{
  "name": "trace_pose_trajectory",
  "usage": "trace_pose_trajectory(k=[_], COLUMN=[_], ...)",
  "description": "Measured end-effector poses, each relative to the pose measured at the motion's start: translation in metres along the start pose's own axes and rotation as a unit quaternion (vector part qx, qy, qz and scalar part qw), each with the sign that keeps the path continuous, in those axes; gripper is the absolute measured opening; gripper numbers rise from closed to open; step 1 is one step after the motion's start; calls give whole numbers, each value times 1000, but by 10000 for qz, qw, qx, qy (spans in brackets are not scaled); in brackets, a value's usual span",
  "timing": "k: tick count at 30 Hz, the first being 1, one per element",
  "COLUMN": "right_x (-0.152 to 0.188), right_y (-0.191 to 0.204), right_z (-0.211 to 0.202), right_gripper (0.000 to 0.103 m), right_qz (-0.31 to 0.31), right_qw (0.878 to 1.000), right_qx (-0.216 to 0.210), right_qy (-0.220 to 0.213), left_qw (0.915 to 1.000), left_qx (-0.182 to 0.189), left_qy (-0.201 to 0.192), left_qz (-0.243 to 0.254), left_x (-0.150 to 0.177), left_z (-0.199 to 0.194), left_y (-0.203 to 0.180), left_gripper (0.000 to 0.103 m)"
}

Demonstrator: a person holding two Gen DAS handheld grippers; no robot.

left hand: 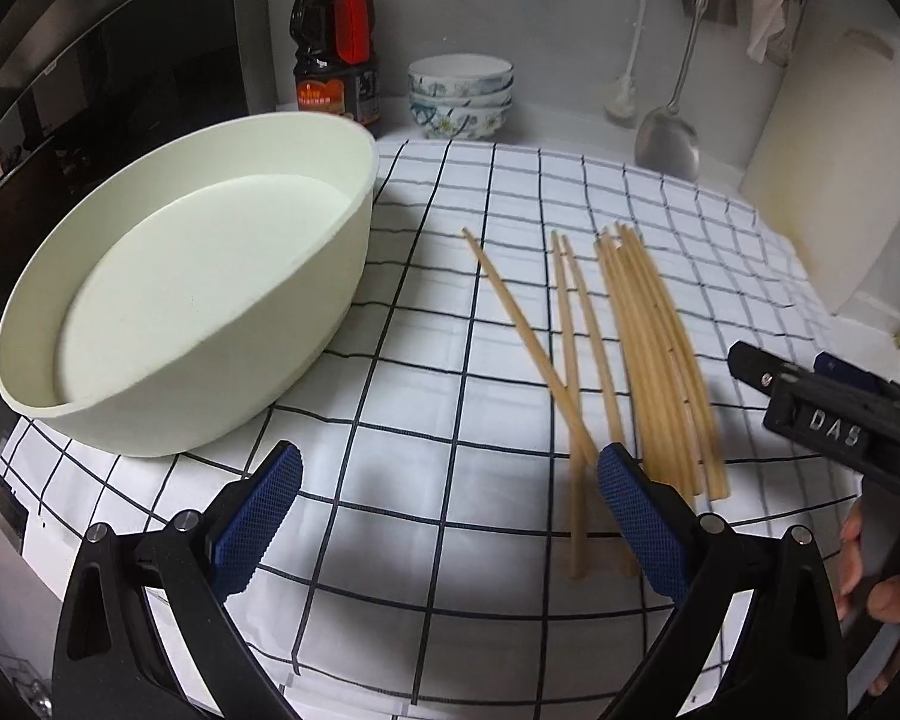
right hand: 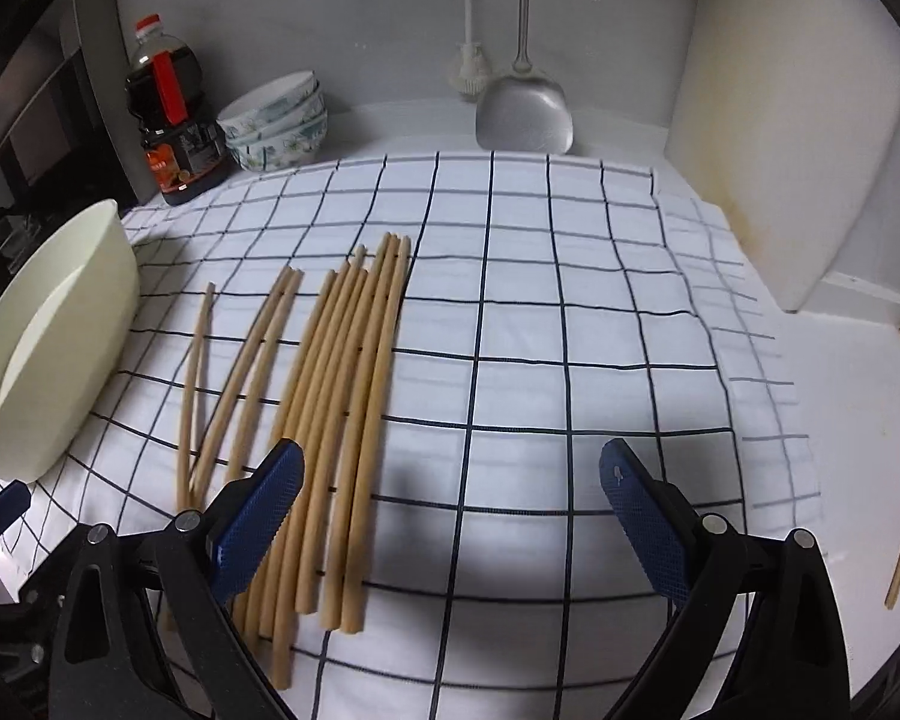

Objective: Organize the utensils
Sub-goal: 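Grasp one wooden chopstick with the left tool while the right tool grasps another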

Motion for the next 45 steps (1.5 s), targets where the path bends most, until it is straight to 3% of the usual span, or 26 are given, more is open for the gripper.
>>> trace_pose_trajectory(k=[7,16,45], right_x=[-8,-11,-2], right_y=[-13,-20,-16], right_z=[28,38,48], right_gripper=[94,94,94], right_qz=[92,57,-352], right_qw=[9981,9957,9952], right_qx=[-255,-387,-80], right_qy=[560,840,913], left_qw=[9996,9990,9969], left_qx=[-113,-276,-765], left_qy=[238,312,189], left_qz=[-101,-150,-57], left_x=[-3,-7,-18], left_z=[21,34,54], left_y=[-4,-9,-20], left_gripper=[97,97,97])
Point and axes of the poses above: each gripper's, at about its wrist camera, not at the fingertips, and z roughly the way its jaws point, y to its left, x to its underside, the point moved 1 cm from there along z, roughly the way its jaws point, and after that the axes turned 1 degree about -x, right-handed, at the moved point
